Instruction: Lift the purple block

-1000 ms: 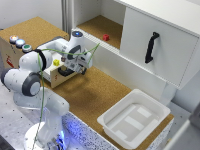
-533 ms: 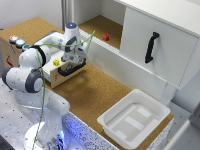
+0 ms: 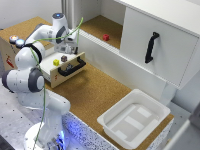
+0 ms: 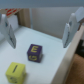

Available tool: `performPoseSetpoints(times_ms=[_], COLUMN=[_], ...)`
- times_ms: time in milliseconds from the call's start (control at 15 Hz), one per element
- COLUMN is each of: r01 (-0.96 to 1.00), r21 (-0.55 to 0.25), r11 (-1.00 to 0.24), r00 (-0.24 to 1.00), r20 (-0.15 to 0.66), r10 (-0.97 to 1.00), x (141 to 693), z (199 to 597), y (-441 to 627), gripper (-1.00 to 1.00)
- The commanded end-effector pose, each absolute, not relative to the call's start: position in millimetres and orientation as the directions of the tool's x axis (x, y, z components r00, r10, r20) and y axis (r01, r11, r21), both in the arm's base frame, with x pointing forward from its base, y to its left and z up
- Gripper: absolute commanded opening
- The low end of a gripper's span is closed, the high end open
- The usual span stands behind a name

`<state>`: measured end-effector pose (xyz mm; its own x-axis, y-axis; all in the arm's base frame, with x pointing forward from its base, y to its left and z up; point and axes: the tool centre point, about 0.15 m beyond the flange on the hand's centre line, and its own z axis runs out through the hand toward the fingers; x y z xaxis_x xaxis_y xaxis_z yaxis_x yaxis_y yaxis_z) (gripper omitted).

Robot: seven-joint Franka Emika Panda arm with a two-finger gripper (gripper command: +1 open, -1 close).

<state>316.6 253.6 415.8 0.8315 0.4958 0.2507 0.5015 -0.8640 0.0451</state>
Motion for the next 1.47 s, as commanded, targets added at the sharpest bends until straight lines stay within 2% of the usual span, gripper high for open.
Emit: performPoseSetpoints(times_ms=[0,200,533,733,867,933,1133,1400], r01=[0.453,0.411,0.358,0.297,0.291,0.289,0.292,0.285], r21=[0.028,0.014,0.011,0.01,-0.002,-0.001,-0.001,0.009], r11=[-0.891,-0.912,-0.934,-0.955,-0.957,-0.957,-0.956,-0.958], r00=[0.88,0.903,0.931,0.948,0.95,0.952,0.953,0.954], r20=[0.146,0.132,0.066,0.118,0.117,0.107,0.079,0.099], r10=[0.452,0.409,0.358,0.296,0.289,0.287,0.291,0.285], x=[337.8,350.7,355.9,360.6,367.2,369.4,370.7,371.0], z=[367.8,354.7,324.4,325.0,324.2,319.8,311.3,318.9], y=[298.9,305.2,308.1,303.7,304.3,303.9,302.3,302.5], gripper=[1.0,1.0,1.0,1.0,1.0,-1.0,-1.0,-1.0])
